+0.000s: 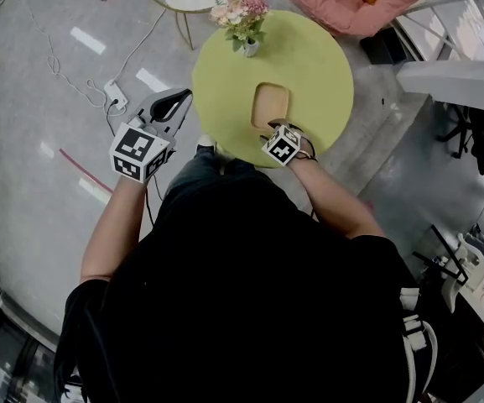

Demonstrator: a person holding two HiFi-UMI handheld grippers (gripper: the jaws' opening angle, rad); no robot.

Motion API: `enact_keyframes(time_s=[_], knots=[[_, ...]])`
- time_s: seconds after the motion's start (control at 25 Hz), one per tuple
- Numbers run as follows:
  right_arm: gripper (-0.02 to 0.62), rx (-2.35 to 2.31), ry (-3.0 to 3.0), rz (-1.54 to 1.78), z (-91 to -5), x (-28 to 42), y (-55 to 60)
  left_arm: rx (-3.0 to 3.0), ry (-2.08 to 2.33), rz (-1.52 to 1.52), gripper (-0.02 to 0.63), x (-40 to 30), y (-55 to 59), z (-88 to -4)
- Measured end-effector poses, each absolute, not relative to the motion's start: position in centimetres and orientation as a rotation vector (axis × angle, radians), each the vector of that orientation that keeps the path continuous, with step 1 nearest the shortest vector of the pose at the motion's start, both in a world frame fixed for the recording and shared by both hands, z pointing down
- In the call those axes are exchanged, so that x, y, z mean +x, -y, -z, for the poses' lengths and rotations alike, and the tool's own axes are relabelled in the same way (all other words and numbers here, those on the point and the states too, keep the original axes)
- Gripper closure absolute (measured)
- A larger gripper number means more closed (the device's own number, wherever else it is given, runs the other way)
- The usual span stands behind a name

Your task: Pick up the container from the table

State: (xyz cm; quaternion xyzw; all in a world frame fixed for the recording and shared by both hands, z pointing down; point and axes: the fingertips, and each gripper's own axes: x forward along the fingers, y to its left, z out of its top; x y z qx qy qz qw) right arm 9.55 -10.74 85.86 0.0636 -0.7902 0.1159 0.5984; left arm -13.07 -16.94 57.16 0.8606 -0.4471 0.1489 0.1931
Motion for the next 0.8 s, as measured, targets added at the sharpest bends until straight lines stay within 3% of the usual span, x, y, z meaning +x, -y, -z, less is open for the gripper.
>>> enact_keyframes(time_s=[0.8], knots=[[0.481,-0.01,1.717,-0.033,-88.8,8.5,10.6,2.404,1.128,-0.436,0.588,-11.9,17.3,-59.5]])
